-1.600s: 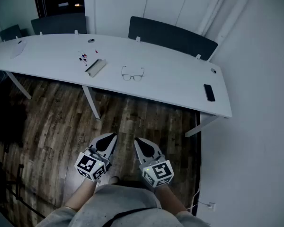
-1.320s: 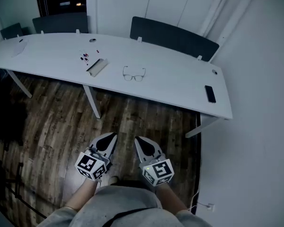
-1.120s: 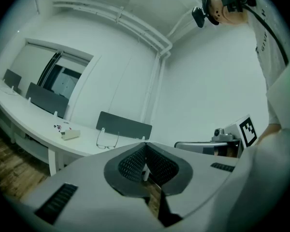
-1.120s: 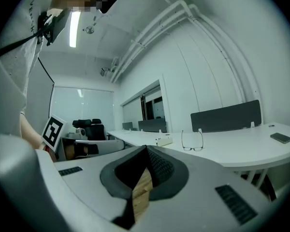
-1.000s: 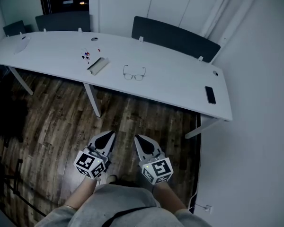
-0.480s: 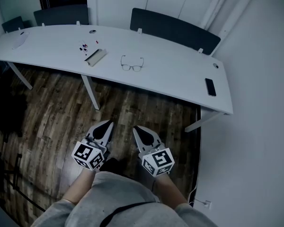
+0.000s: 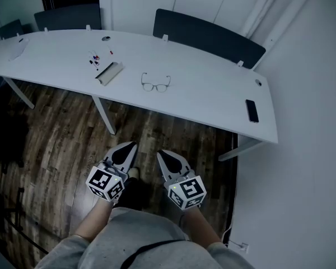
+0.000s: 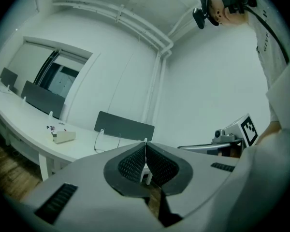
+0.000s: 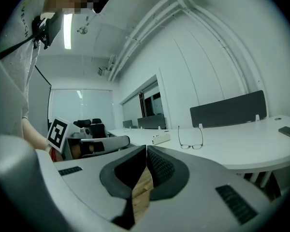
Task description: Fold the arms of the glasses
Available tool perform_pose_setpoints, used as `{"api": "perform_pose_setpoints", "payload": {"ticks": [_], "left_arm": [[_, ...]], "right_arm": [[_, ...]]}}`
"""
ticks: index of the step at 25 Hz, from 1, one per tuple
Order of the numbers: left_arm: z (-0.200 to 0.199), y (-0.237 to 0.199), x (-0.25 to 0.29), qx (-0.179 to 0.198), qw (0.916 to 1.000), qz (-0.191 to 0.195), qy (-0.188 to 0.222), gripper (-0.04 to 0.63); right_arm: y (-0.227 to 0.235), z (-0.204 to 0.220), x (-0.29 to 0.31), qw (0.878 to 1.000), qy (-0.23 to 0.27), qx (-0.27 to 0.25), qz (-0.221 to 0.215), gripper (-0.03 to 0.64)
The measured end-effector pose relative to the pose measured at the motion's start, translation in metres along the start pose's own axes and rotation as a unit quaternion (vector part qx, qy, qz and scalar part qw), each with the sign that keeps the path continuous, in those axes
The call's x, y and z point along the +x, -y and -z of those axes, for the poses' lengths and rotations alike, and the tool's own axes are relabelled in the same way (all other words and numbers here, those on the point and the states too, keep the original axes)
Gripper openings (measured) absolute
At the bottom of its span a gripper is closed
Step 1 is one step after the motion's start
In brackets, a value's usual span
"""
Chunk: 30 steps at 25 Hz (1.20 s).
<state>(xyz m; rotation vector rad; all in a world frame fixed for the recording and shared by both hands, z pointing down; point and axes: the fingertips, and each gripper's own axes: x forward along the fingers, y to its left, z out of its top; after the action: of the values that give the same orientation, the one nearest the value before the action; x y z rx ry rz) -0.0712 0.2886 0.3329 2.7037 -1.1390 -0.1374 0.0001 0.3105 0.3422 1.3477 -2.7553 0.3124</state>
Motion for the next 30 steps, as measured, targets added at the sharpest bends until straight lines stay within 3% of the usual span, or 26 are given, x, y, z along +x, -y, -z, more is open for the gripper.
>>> {"api": "perform_pose_setpoints", "payload": {"ticks": [20,30], "left_arm": [[-0.02,-0.163,0.147,-0.023,0.9991,0.023,-0.026,0.014],[-0.007,-0.213,0.193,-0.035,0.9974,0.039,-0.049,0.015]], "right_arm": [[0.127,-0.021,0.163,0.996,-0.031,0.037,0.07,0.018],[0.174,-0.011,0.211,0.991,-0.051,0.056,0.113,0.02]]}}
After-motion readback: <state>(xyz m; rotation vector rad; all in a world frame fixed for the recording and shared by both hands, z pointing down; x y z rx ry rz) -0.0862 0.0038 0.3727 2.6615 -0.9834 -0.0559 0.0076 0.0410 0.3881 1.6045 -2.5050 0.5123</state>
